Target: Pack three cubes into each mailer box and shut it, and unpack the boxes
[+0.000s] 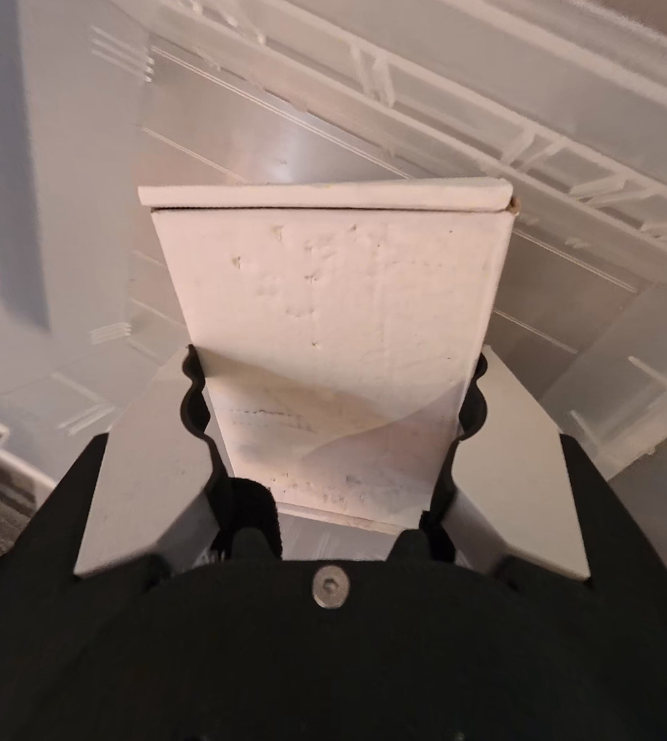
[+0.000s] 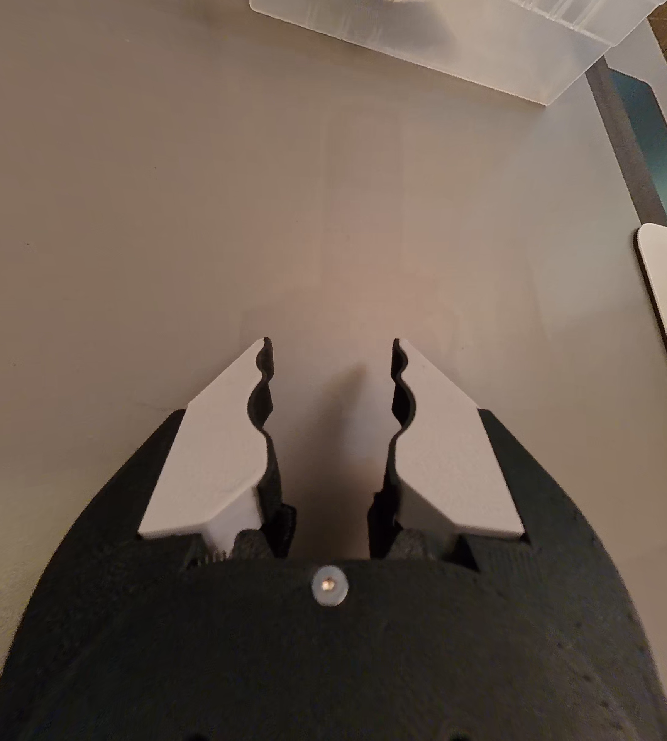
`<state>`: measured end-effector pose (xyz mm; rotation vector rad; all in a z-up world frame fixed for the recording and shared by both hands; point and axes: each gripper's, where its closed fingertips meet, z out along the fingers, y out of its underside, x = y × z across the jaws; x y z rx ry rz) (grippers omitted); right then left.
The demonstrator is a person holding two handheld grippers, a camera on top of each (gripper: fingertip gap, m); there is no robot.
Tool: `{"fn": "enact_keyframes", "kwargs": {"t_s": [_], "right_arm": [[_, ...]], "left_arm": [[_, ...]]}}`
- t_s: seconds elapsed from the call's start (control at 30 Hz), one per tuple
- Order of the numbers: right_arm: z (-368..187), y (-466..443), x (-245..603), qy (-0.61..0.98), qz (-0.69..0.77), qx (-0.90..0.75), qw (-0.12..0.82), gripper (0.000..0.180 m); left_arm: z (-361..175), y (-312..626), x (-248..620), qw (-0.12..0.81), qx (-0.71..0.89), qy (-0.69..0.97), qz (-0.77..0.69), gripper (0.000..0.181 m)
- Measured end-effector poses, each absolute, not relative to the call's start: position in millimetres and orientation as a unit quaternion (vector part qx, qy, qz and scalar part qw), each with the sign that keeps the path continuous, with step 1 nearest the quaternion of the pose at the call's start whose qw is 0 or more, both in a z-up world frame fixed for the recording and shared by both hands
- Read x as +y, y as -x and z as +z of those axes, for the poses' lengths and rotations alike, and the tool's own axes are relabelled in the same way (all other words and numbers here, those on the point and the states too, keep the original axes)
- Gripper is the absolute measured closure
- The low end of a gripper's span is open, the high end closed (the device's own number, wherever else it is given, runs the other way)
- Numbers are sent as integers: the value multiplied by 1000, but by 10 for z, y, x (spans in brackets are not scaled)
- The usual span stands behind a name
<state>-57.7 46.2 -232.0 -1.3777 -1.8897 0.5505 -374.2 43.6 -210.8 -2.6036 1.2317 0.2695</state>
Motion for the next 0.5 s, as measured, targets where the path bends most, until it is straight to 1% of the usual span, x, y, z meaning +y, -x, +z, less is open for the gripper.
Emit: {"fn": "enact_keyframes", "kwargs": {"t_s": [0.37, 0.5], "right_arm": [[-2314, 544, 503, 539, 208, -731, 362, 118], [-2273, 506, 548, 542, 205, -727, 368, 116]], "left_arm": [[-1203, 3616, 541, 231, 410, 875, 116, 53], [-758, 3166, 510, 258, 444, 851, 112, 53]]}}
